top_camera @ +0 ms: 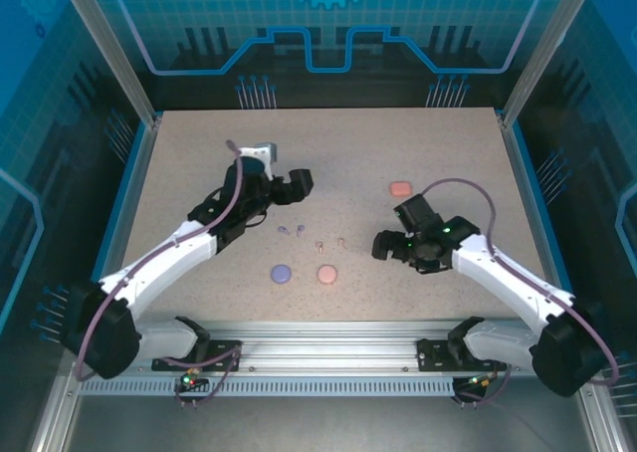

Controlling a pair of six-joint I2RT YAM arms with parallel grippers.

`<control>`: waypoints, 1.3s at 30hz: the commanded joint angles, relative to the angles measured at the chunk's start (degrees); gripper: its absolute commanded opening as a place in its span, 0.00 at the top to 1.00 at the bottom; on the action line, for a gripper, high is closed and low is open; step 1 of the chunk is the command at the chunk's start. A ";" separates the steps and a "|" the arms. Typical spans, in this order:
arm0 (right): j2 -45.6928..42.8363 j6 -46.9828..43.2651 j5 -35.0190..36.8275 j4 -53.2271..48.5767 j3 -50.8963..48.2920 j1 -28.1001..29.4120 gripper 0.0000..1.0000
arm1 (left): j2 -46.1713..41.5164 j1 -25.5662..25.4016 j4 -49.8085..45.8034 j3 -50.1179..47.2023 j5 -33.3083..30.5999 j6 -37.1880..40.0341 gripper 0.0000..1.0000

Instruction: Insert the wireless bluetooth earbuds into the charging case

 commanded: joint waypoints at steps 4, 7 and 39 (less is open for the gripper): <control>10.59 9.65 4.27 -1.05 8.18 8.87 0.00 | -5.43 3.53 5.40 -4.47 0.09 -0.94 0.01; 17.07 13.31 4.11 -2.35 13.28 12.92 0.01 | -7.05 4.13 5.17 -5.96 -1.54 -0.26 0.01; 46.20 22.83 3.32 -5.85 32.30 23.30 0.20 | -8.89 9.93 -2.08 -3.93 6.68 1.06 0.01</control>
